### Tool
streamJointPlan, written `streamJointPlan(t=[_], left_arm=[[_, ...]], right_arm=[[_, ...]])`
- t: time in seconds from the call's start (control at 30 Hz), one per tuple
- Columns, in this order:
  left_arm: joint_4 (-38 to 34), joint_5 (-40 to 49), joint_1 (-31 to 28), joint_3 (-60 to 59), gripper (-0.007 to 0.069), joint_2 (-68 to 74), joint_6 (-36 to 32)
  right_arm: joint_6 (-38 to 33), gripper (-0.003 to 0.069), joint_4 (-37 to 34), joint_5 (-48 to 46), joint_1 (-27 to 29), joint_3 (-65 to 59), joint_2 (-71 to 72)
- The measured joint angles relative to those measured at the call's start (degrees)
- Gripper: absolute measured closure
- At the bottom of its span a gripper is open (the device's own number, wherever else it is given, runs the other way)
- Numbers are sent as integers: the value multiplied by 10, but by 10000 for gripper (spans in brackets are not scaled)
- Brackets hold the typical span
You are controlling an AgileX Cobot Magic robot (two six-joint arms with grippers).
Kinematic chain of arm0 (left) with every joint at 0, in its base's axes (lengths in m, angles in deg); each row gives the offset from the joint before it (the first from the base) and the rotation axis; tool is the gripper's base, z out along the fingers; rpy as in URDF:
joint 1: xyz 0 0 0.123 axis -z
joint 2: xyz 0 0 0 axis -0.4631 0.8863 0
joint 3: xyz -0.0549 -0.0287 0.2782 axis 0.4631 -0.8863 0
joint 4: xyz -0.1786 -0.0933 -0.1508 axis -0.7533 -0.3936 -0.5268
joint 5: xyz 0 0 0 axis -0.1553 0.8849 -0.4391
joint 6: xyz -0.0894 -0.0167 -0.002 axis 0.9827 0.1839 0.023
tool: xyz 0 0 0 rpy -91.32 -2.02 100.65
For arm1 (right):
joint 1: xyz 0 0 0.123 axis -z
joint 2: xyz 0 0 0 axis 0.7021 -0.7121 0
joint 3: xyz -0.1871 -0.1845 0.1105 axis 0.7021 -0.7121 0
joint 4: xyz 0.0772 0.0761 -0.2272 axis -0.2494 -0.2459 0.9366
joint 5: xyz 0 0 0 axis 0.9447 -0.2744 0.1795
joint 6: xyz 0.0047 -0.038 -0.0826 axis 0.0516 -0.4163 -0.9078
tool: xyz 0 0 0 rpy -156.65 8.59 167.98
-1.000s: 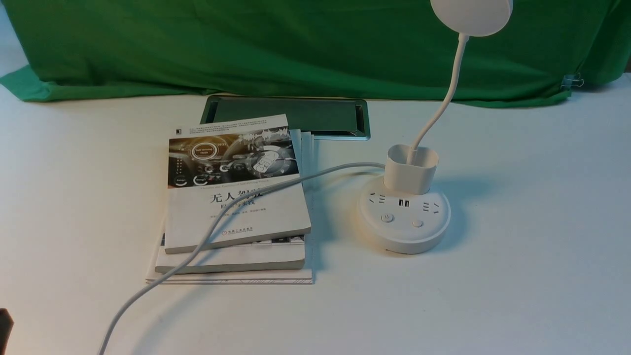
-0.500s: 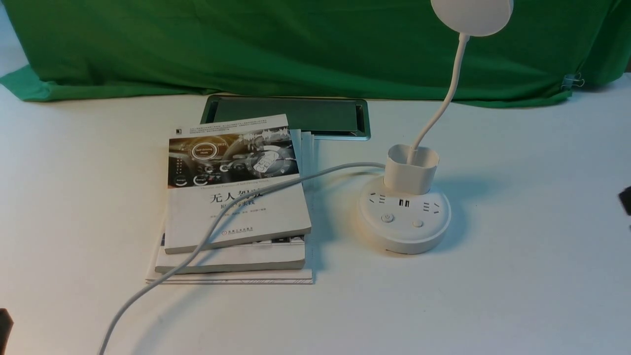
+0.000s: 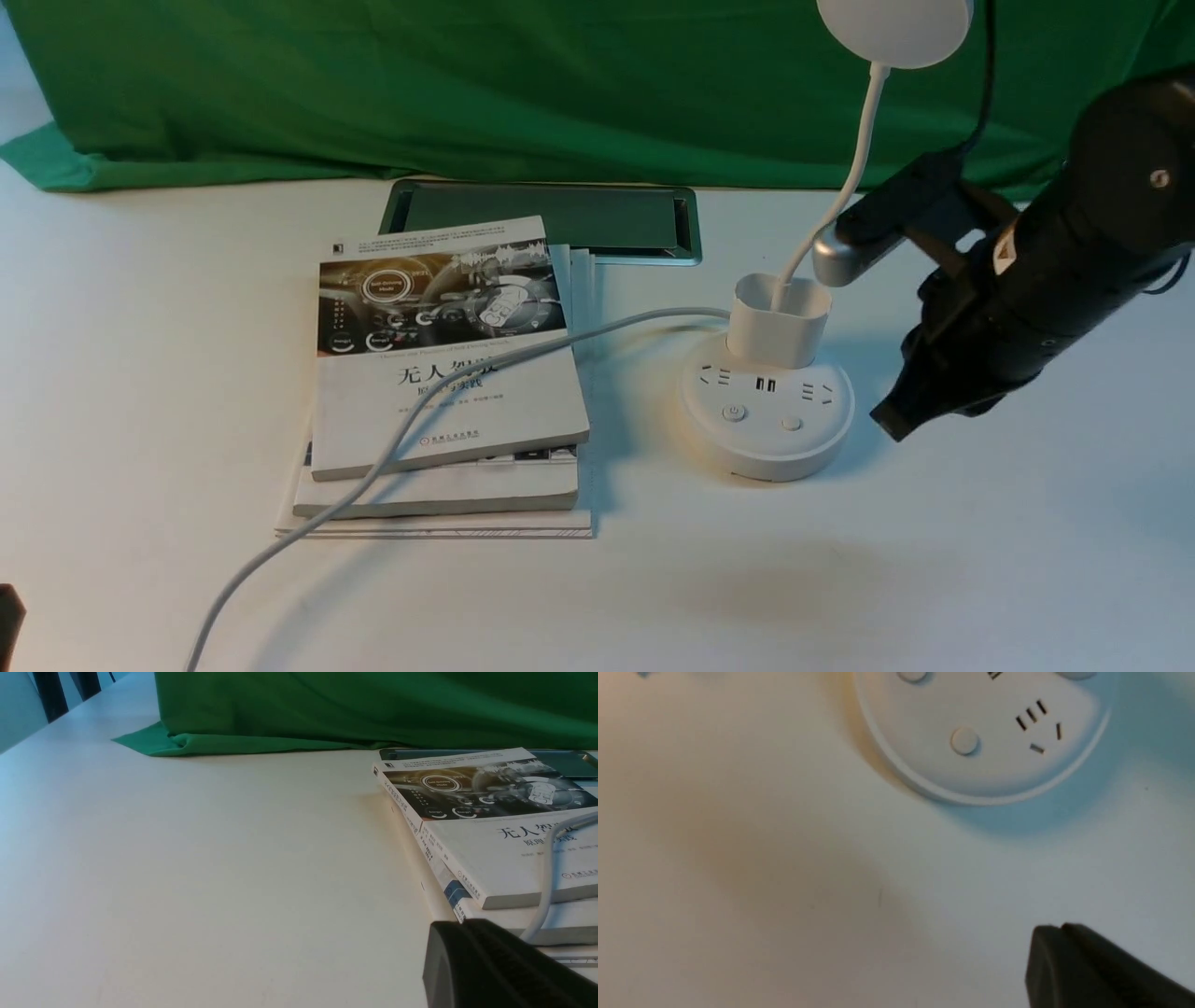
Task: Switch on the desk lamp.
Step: Use the right arm to press the button switch on the lamp holder
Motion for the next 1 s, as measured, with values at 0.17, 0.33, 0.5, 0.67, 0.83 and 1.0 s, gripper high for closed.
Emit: streamJointPlan(t=[0.17,0.33,0.5,0.67,0.83,1.0], left_arm=[[0,0,0,0,603,0,0],[0,0,0,0,603,0,0],[0,0,0,0,603,0,0],[0,0,0,0,603,0,0],[0,0,0,0,603,0,0],[0,0,0,0,603,0,0]], right_arm=[[10,630,0,42,0,0,-38],[11,629,0,83,0,0,-69],[13,629,0,112,0,1,-88],[14,629,-8,132,-2,1,-106],[27,625,-14,166,-6,1,-119],[29,625,-14,178,-6,1,-137]])
